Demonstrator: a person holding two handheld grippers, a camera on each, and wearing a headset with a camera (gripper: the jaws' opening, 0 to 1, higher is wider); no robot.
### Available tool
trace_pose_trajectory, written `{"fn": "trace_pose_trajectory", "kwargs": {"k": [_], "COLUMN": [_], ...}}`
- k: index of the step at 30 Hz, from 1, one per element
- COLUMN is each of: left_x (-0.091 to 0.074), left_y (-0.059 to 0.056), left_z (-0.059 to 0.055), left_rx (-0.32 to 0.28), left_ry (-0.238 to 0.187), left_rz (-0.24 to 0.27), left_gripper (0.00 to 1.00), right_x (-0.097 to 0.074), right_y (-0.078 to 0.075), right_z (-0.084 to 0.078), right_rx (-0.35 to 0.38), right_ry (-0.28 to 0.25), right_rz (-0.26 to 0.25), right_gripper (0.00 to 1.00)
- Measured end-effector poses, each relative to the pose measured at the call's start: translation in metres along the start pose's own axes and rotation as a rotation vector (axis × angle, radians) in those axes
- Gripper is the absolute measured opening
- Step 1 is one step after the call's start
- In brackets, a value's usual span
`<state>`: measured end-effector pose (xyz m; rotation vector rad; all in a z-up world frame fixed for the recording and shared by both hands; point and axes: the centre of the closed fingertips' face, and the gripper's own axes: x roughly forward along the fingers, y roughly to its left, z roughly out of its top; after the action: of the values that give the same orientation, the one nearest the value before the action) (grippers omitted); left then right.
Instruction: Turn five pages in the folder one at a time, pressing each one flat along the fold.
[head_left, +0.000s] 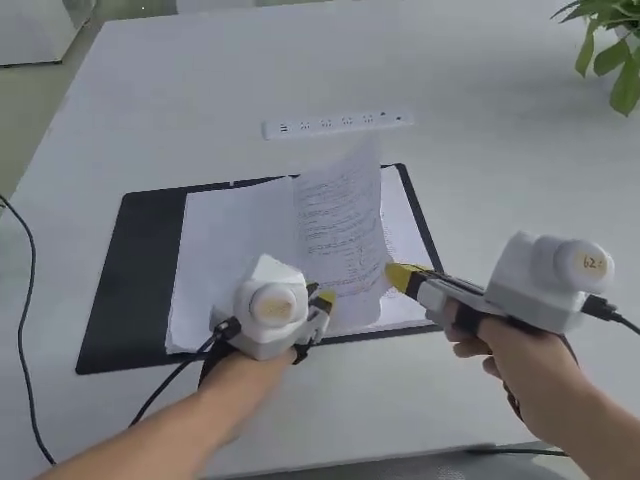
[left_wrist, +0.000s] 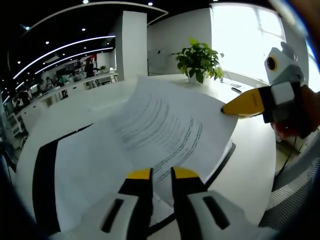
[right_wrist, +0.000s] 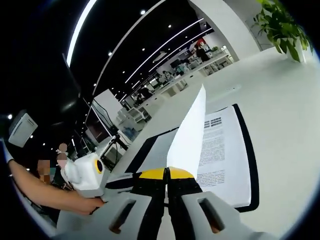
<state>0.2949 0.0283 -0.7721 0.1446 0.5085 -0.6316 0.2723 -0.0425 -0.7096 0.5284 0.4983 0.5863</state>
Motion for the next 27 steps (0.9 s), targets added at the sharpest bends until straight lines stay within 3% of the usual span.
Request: {"fn": "trace_pose_trajectory", "kwargs": {"k": [12, 17, 27], "left_x": [-0.067, -0.095, -0.132], "left_y": [0.053, 0.076, 0.102], "left_z": [0.005, 0.009, 0.007], "left_rx": [-0.019, -0.033, -0.054], "left_ry": [-0.042, -0.068, -0.094], "left_rz": [0.057, 0.085, 0.119], "left_gripper": [0.19, 0.21, 0.22], "right_x": [0.045, 0.065, 0.101], "right_y": [0.066, 0.084, 0.119], "right_z": [-0.017, -0.023, -0.045], "right_rx": [-0.018, -0.036, -0.056], "right_ry": [0.043, 0.063, 0.121], "right_rz": [0.094, 0.106, 0.139], "right_gripper": [0.0, 0.0, 0.0]}}
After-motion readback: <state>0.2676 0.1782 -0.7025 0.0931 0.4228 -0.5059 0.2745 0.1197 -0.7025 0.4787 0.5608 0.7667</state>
